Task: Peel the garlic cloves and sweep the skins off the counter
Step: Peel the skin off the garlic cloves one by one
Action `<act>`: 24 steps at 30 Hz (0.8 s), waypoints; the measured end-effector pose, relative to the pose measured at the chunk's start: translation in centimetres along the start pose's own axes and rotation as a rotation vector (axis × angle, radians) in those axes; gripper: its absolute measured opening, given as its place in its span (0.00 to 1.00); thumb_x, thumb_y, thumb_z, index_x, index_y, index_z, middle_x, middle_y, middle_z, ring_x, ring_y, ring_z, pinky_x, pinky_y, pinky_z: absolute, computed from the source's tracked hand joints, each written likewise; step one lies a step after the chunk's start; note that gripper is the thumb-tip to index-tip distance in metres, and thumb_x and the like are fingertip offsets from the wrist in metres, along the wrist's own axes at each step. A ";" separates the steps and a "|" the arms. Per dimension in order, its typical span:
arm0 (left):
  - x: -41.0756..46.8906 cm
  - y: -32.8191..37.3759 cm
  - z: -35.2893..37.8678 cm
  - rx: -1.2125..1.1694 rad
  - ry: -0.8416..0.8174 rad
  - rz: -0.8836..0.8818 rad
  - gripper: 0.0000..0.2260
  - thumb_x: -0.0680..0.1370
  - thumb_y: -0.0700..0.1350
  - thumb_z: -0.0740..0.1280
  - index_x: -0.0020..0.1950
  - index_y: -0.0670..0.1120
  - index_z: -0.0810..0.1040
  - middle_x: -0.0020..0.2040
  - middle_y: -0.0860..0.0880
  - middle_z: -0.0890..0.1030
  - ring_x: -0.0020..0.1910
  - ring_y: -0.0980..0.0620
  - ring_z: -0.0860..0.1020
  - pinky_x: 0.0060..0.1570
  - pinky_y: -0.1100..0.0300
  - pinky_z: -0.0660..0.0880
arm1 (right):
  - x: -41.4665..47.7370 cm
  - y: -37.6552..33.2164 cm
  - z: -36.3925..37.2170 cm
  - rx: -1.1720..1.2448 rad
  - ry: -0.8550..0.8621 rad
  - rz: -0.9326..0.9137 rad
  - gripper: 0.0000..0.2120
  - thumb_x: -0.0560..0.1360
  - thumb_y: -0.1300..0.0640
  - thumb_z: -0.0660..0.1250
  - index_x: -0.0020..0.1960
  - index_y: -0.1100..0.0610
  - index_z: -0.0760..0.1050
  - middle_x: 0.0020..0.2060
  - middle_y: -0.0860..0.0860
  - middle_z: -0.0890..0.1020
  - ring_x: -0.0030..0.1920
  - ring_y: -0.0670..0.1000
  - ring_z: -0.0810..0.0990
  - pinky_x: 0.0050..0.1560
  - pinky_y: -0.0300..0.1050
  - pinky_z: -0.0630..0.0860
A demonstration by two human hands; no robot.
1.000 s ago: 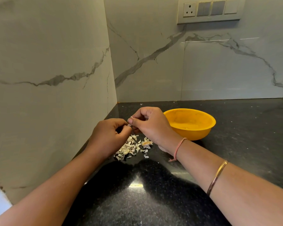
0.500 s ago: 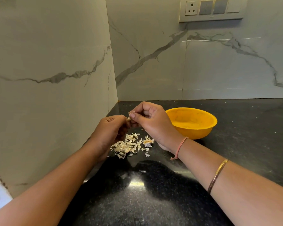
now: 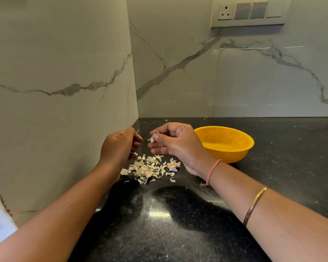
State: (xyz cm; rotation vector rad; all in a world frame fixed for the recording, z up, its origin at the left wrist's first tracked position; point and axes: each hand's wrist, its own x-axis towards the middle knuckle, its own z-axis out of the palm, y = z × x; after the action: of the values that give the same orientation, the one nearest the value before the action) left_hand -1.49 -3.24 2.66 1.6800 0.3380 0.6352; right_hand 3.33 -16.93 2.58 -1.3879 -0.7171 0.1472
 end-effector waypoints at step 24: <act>-0.2 -0.4 0.0 0.121 -0.157 0.246 0.04 0.74 0.42 0.69 0.41 0.50 0.81 0.38 0.48 0.82 0.38 0.53 0.80 0.38 0.61 0.79 | 0.1 0.0 0.0 -0.058 0.048 0.032 0.07 0.72 0.70 0.68 0.49 0.63 0.78 0.38 0.55 0.82 0.40 0.49 0.82 0.49 0.48 0.81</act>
State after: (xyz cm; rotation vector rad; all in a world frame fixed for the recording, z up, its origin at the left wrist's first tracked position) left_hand -1.59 -3.23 2.21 1.8927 0.0580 0.6691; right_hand 3.38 -16.93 2.64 -1.4542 -0.6640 0.1179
